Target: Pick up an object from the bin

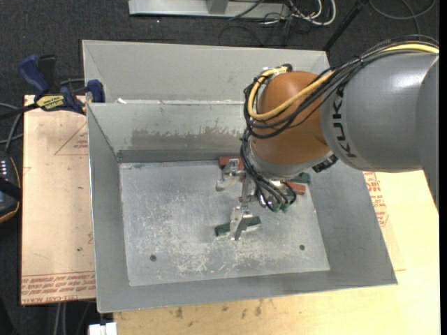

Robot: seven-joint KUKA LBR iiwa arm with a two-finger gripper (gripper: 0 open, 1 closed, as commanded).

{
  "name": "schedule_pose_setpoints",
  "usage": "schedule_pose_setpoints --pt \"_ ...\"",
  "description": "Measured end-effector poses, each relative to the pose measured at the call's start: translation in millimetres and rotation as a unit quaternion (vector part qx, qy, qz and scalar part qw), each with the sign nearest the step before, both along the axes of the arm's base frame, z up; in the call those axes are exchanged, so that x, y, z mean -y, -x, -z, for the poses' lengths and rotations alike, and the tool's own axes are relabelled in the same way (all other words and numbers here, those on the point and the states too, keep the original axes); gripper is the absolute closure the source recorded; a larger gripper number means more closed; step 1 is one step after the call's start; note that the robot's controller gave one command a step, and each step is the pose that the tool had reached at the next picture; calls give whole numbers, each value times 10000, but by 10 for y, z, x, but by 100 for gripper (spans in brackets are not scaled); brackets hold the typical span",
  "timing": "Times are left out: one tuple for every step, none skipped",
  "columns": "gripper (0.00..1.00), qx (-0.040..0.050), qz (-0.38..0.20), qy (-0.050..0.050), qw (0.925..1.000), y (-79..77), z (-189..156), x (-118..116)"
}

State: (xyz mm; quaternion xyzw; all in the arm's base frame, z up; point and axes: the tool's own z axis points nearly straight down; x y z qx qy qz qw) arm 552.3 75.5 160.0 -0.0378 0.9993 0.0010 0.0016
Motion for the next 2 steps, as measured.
schedule_pose_setpoints --pt "100 -18 -246 5 9997 19 664 116" --pt "100 -18 -246 5 9997 19 663 116"
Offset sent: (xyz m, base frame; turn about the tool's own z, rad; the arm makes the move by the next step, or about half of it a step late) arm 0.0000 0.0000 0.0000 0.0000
